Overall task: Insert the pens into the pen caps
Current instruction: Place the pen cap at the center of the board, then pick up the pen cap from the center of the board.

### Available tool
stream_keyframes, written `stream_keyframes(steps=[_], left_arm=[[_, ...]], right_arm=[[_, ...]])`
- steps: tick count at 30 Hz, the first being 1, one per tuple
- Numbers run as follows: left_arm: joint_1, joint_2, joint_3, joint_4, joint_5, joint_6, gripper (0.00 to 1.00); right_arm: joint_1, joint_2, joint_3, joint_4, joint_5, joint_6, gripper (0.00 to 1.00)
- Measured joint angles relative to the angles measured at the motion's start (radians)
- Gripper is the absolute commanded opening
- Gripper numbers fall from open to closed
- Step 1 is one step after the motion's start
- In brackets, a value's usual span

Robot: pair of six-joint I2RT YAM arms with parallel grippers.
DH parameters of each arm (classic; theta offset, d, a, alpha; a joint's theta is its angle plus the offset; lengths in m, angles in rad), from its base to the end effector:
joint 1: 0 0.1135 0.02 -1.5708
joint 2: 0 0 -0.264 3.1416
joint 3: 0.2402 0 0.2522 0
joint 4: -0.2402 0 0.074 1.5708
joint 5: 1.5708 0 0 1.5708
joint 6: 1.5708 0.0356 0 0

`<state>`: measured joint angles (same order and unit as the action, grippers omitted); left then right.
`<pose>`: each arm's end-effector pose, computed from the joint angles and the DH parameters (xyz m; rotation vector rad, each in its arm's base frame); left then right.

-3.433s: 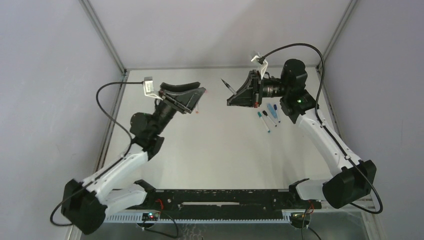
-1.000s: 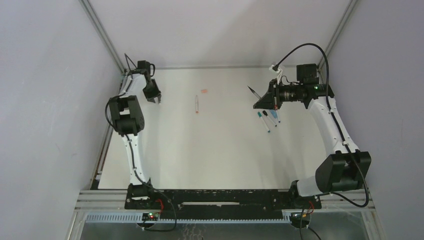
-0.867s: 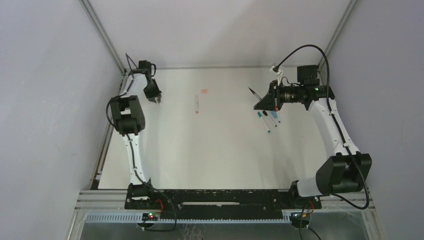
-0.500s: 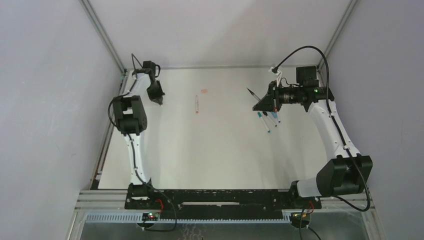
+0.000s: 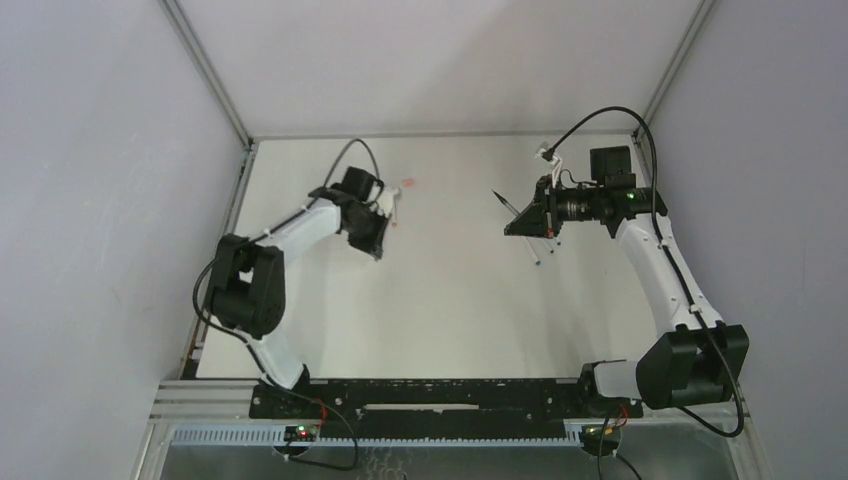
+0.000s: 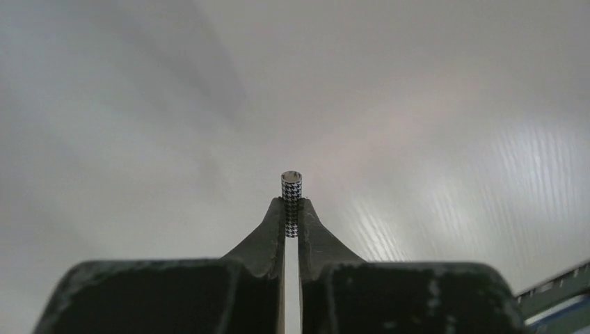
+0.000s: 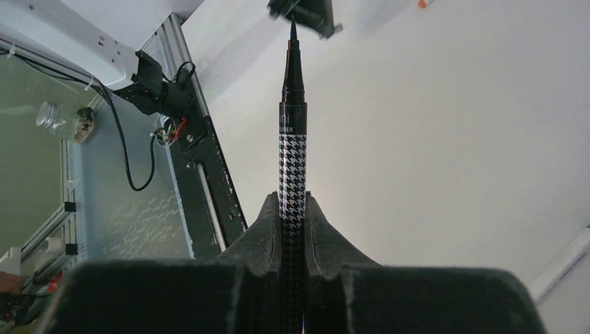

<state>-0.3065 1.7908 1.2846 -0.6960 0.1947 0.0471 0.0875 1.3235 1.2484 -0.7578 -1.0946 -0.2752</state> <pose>0.3413 -0.1152 0.2032 0.5392 2.7300 -0.3365 0.2611 0.0547 0.3441 -0.8494 1.9396 1.1758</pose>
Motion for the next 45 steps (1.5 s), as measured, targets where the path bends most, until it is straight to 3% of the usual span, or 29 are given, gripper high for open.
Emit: stream_keyframes(steps=[4,13,17,23,27,31,39,45], left_arm=[[-0.137,-0.063,-0.099,0.03,0.008,0.069,0.07],[-0.307,-0.008,-0.143,0.064,-0.066,0.098,0.1],[-0.346,0.004,-0.166,0.101,-0.09,0.102,0.13],[-0.359,0.0,-0.175,0.118,-0.114,0.09,0.29],[-0.366,0.0,-0.175,0.118,-0.124,0.075,0.35],[-0.367,0.002,-0.17,0.111,-0.129,0.055,0.3],[-0.367,0.017,-0.151,0.094,-0.156,0.028,0.07],[-0.367,0.016,-0.151,0.091,-0.162,0.023,0.0]], right_arm=[[-0.001,-0.009,-0.031,0.013,0.0,-0.003,0.0],[-0.011,-0.051,-0.092,0.046,-0.007,-0.004,0.0],[-0.025,-0.085,-0.117,0.051,-0.014,-0.006,0.0],[-0.053,-0.13,-0.151,0.059,-0.029,-0.006,0.0],[-0.055,-0.135,-0.155,0.066,-0.039,-0.006,0.0],[-0.054,-0.135,-0.156,0.07,-0.05,-0.005,0.0],[-0.047,-0.136,-0.156,0.079,-0.061,-0.003,0.0],[-0.039,-0.137,-0.156,0.08,-0.067,-0.003,0.0]])
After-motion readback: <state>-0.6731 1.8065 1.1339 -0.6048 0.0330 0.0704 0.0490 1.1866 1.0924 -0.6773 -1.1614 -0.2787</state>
